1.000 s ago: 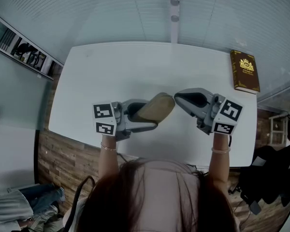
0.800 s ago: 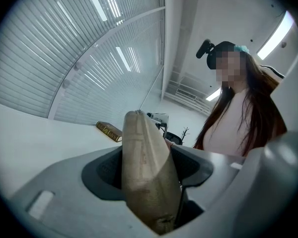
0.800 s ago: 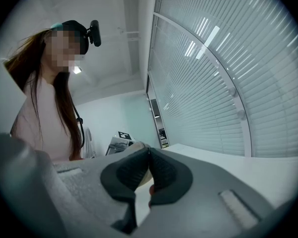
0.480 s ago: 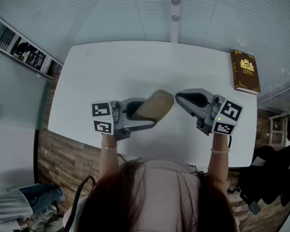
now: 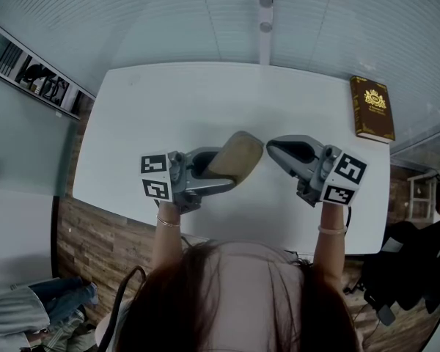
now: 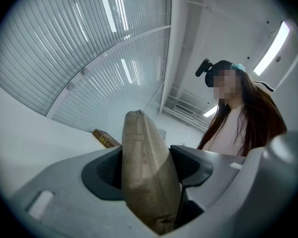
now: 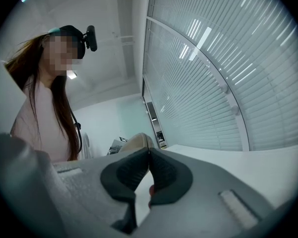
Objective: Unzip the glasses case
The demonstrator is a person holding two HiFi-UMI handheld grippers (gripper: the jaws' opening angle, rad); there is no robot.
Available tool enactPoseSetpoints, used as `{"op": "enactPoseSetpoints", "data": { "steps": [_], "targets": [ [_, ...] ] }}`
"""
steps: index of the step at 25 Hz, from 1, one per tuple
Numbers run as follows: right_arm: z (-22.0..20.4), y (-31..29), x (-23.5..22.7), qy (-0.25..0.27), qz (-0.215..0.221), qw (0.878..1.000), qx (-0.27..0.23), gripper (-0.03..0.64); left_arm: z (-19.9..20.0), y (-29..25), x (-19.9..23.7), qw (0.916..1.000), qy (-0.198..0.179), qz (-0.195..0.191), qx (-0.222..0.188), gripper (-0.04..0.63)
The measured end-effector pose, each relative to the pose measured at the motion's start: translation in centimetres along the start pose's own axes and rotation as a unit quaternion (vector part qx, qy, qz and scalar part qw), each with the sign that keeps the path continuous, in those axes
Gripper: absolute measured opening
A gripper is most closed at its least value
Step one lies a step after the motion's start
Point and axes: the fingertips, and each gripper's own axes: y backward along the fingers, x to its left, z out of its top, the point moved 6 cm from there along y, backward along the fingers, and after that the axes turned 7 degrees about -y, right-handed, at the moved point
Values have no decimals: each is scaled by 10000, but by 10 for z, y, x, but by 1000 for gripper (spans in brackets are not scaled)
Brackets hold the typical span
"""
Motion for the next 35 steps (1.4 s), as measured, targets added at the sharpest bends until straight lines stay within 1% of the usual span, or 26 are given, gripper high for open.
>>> {"op": "enactPoseSetpoints", "data": {
  "steps": [11,18,27,31,35],
  "targets": [
    [-5,-1,-1,-71,0,10000,-34,5,-4,3,3,9993,216,-61,-314,288],
    [-8,-3,0,-125,12,9999,-33,5,-4,6,5,9976,356,-72,-588,288],
    [-11,-5,0,-186,-90,9998,-52,5,-5,6,8,9950,495,11,-867,288],
    [-13,-5,-1,-230,-158,9996,-92,5,-5,5,9,9942,527,82,-930,288],
    [-11,-5,-1,-249,-183,9994,-172,6,-6,3,10,9919,592,103,-1121,288]
  ]
}}
